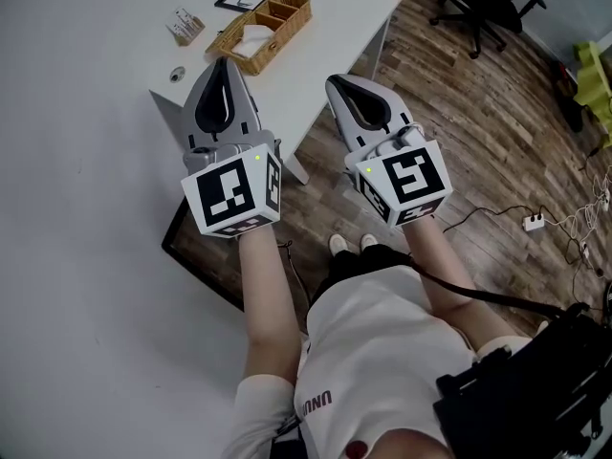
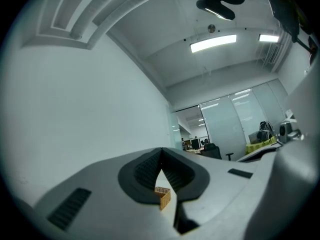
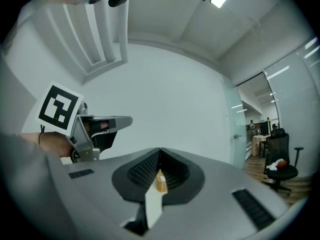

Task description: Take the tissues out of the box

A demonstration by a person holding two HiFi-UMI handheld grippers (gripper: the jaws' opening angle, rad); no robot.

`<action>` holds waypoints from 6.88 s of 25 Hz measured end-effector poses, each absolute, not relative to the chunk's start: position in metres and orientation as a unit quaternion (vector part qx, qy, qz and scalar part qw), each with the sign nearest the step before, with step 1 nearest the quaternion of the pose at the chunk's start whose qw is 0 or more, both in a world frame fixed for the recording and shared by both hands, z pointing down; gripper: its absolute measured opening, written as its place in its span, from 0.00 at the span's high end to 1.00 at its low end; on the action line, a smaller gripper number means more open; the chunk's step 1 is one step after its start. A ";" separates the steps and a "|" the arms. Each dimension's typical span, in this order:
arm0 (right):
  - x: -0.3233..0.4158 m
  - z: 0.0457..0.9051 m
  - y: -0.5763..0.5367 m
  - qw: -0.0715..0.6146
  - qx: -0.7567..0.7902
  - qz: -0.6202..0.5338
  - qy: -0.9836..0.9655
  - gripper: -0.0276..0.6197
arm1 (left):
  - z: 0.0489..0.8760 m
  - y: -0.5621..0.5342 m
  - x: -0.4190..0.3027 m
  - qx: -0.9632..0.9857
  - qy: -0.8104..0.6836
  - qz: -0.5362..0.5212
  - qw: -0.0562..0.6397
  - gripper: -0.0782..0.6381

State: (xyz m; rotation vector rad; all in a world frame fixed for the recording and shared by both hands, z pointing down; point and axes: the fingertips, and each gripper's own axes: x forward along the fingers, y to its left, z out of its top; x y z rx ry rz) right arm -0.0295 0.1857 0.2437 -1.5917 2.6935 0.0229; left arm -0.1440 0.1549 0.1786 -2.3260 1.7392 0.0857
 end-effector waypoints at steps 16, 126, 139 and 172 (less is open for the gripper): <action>-0.011 0.244 0.175 0.011 -0.548 0.007 0.837 0.93 | 0.194 0.143 -0.164 -0.799 0.593 0.028 0.096 0.87; -0.054 0.334 -0.273 -0.057 -0.350 -0.075 0.932 0.93 | 0.497 -0.186 -0.177 -0.820 0.362 -0.411 -0.163 0.54; -0.051 0.339 -0.277 -0.059 -0.363 -0.085 0.926 0.93 | 0.523 -0.182 -0.172 -0.814 0.305 -0.465 -0.170 0.54; -0.052 0.340 -0.280 -0.058 -0.368 -0.089 0.924 0.93 | 0.539 -0.175 -0.171 -0.764 0.269 -0.550 -0.203 0.64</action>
